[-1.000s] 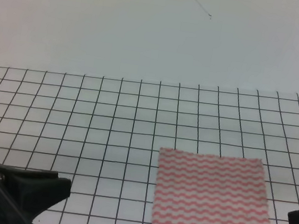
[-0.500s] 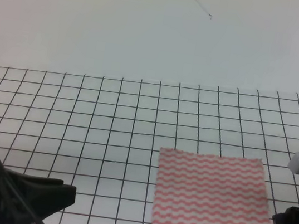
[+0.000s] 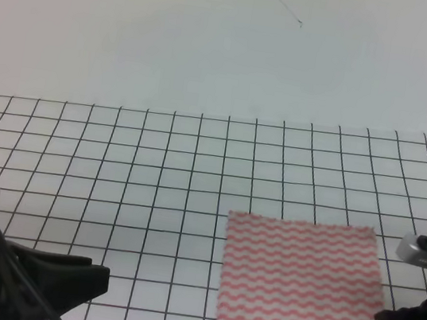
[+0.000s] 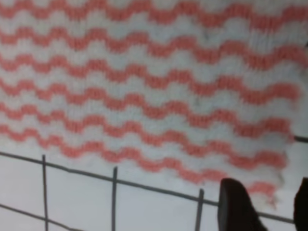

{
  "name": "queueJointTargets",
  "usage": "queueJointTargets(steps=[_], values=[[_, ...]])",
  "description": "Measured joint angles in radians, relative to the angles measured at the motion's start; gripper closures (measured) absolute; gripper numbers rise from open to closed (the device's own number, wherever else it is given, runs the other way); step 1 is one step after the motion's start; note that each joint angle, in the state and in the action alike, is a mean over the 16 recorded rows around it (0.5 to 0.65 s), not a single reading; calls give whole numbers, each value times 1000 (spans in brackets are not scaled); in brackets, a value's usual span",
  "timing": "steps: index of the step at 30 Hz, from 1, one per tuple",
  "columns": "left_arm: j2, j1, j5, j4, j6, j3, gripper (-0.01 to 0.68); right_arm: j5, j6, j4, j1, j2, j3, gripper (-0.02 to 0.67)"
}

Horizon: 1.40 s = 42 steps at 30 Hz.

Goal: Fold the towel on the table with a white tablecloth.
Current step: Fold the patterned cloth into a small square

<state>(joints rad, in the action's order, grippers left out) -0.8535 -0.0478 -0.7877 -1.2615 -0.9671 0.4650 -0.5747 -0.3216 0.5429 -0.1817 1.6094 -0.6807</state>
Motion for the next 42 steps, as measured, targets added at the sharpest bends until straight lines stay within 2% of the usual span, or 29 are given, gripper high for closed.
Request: queueJointTargets(steps=[14,28,34,42], values=[[0,0,-1,-1,0,0,430,35,-29,57,-7,55,-4,375],[0,0,-2,0,-1,0,430,48,-173,204,-12,56,-4,376],[0,0,-3,6,-2,0,430,75,-233,187,-12,43,-4,376],[0,0,-7,16,3,0,430,84,-233,118,-12,33,-4,376]])
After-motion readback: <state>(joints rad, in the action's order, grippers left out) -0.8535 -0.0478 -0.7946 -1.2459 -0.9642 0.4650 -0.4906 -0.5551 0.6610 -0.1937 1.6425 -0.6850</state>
